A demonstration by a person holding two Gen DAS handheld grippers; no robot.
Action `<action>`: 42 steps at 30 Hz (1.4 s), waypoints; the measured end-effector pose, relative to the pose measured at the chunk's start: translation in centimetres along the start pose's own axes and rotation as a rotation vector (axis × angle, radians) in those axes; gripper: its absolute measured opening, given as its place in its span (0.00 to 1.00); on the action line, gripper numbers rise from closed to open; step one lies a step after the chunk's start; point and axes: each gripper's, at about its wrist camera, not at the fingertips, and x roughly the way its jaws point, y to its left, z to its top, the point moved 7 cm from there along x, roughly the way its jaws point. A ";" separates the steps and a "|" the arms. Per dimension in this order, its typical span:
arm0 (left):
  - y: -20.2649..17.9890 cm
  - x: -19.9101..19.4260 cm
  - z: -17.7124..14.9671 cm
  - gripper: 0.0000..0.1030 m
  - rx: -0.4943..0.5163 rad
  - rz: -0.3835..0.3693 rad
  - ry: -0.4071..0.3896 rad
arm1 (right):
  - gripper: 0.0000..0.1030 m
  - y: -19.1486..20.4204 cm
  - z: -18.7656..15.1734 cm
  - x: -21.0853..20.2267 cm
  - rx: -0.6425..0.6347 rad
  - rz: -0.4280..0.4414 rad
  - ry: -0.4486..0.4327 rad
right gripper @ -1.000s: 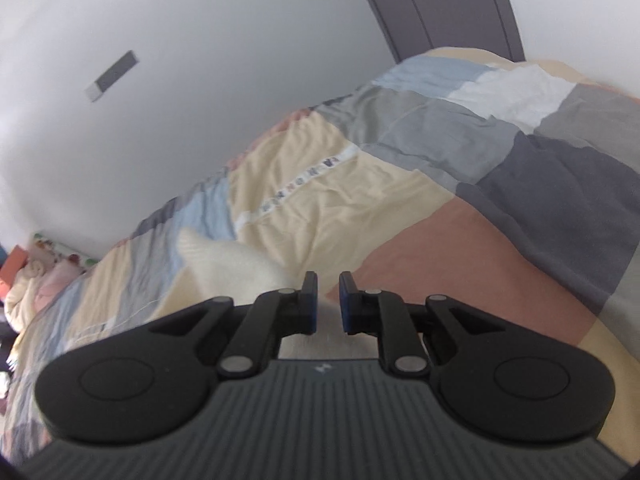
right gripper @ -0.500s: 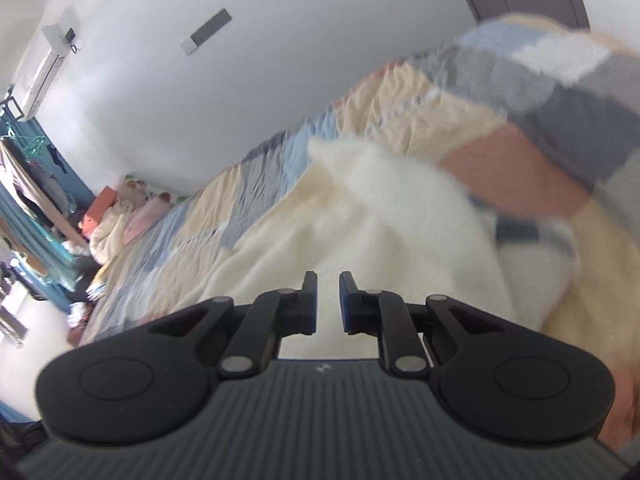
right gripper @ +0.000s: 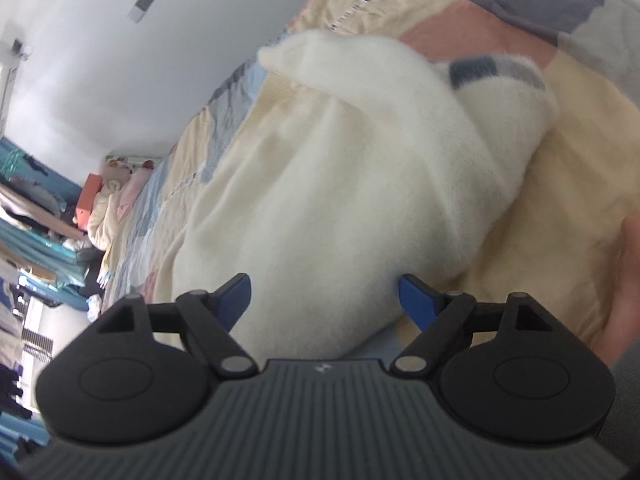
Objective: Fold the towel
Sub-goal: 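Grasp the folded sweater edge with both grippers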
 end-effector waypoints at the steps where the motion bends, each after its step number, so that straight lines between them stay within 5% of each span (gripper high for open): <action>1: 0.3 0.5 0.2 0.77 -0.022 -0.005 0.012 | 0.82 -0.5 0.2 0.6 0.025 -0.014 0.003; 4: 1.7 1.3 0.4 0.80 -0.082 0.016 0.029 | 0.82 -1.5 0.8 2.0 0.058 -0.054 -0.017; 14: 5.1 2.8 1.6 0.82 -0.392 -0.134 0.036 | 0.81 -3.3 1.5 1.8 0.190 -0.021 -0.092; 27: 4.7 4.4 2.8 0.80 -0.416 -0.074 -0.019 | 0.80 -3.9 1.2 3.0 0.136 -0.092 -0.111; 34: 4.6 3.4 3.9 0.35 -0.385 -0.043 -0.072 | 0.81 -4.2 1.2 2.6 0.199 -0.057 -0.090; 42: 4.6 2.4 4.7 0.30 -0.393 -0.091 -0.082 | 0.67 -5.6 2.0 1.3 0.340 -0.107 -0.147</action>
